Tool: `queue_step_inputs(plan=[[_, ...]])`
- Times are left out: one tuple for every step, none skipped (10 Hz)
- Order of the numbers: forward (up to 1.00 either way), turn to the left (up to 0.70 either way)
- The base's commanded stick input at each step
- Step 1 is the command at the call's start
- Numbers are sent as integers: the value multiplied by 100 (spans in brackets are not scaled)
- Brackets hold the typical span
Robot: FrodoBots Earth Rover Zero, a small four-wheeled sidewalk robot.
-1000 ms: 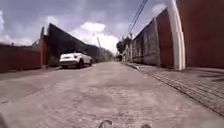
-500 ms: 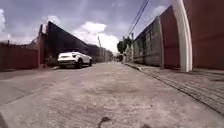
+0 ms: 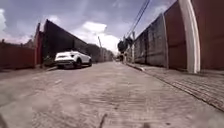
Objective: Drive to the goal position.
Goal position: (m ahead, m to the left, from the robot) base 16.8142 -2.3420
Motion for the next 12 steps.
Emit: queue_step_inputs(plan=[[85,1],[85,1],[85,1],[85,1],[85,1],[85,1],[85,1],[85,1],[85,1],[85,1],[85,1],[85,1]])
